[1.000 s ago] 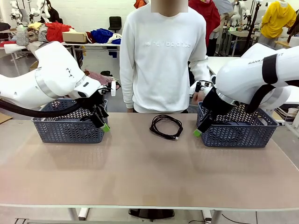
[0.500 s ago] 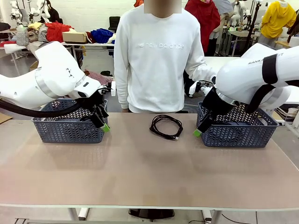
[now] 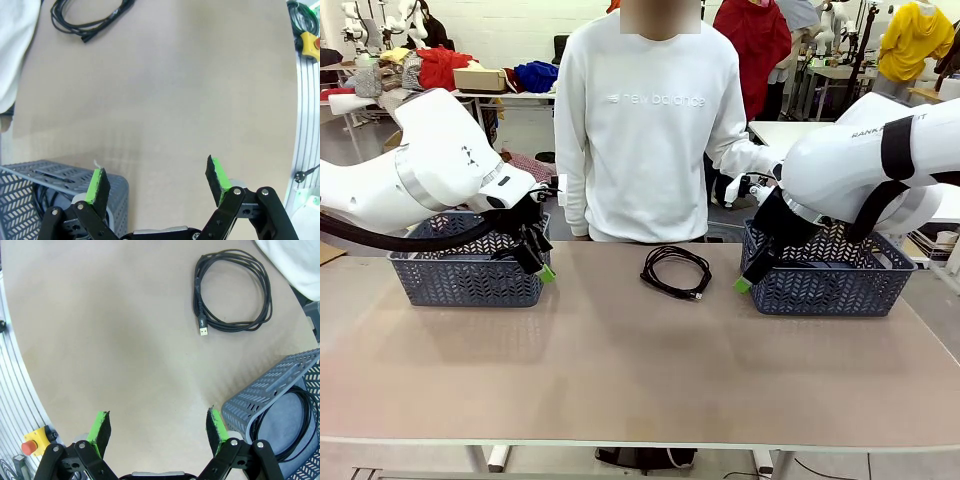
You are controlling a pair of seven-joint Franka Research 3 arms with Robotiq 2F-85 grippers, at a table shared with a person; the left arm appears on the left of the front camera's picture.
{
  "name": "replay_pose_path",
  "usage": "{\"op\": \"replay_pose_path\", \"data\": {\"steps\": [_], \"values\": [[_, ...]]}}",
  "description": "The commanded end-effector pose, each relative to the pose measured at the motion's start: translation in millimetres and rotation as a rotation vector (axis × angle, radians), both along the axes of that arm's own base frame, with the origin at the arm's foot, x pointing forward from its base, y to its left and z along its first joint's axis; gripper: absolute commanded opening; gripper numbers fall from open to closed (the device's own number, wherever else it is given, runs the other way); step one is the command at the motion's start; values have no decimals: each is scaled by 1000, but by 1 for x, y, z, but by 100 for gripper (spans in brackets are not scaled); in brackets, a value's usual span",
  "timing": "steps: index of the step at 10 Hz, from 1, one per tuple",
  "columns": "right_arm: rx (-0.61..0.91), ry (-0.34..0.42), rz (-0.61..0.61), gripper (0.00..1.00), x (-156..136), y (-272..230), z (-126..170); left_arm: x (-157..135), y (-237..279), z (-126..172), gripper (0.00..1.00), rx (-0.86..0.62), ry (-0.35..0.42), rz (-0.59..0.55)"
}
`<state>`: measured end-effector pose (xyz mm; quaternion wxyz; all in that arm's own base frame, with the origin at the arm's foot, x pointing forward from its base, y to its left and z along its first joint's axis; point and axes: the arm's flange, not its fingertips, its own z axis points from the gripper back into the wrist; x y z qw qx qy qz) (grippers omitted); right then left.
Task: Organize the cables according to human instructions.
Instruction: Pick up a bundle of cables and place it in the basket indicated by the human.
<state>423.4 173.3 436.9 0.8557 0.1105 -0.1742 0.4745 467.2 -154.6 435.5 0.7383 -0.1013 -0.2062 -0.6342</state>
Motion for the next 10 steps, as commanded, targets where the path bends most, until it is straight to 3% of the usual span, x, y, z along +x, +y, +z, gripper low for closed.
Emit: {"op": "replay_pose_path", "data": {"steps": [1, 5, 10], "values": [[-1, -1, 1, 100, 1, 2, 3, 1, 3, 1, 100, 1, 3, -13], [0, 0, 0, 100, 0, 0, 0, 1, 3, 1, 100, 1, 3, -13], [-52, 17, -71, 100, 41, 54, 3, 1, 3, 1, 100, 1, 3, -13]]}}
